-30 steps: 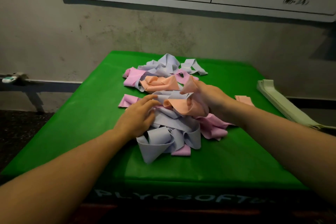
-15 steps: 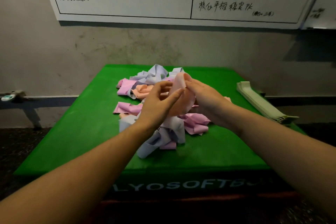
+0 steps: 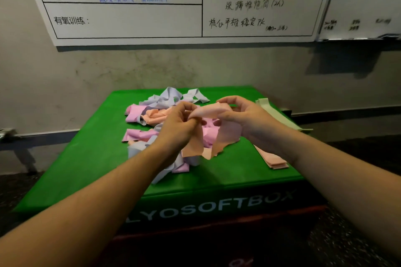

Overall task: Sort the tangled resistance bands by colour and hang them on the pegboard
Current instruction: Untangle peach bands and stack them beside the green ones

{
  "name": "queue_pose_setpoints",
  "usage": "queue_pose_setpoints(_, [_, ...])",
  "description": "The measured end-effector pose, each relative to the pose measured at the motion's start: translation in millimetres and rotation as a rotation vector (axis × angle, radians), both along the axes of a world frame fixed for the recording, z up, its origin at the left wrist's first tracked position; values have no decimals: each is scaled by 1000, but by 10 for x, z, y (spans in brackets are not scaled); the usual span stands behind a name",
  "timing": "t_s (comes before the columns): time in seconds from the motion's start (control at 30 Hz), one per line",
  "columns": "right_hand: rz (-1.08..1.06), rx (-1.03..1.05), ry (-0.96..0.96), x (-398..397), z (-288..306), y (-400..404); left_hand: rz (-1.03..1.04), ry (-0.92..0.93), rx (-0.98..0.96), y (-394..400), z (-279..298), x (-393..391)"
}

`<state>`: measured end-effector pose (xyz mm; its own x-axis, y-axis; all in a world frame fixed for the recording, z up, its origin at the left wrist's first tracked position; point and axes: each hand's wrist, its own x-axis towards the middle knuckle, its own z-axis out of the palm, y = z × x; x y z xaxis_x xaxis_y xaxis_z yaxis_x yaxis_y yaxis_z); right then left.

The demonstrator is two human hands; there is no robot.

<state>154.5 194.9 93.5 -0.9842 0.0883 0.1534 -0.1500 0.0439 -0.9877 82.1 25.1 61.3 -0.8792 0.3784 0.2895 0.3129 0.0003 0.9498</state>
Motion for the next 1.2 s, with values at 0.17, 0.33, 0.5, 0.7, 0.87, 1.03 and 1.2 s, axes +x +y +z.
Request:
queue_pose_setpoints(0.17, [8,-39,-17,247,-20,140,-80,-38,-66,108,68,238])
queue_pose_setpoints(0.33, [-35,-122,-10,443,13,234,-196,-85,-85,130,160,478])
queue_pose_setpoints(0.5, [-57,-156,-23,654,29,209,-359,-135,-57,155,178,679])
queue_pose_setpoints(0.7, [-21,-195,-50,854,48,208,-311,-77,-30,214,129,899])
queue_pose_setpoints(0.87, [5,-187,-50,967,-14,280,-368,-37,-76,229,115,1017])
queue_pose_setpoints(1.03, [-91,56,-3,1055,-130,313,-390,-28,-39,255,74,1116])
queue_pose_setpoints(1.2, [-254,159,117,1093,-230,240,-346,-76,30,287,23,1172])
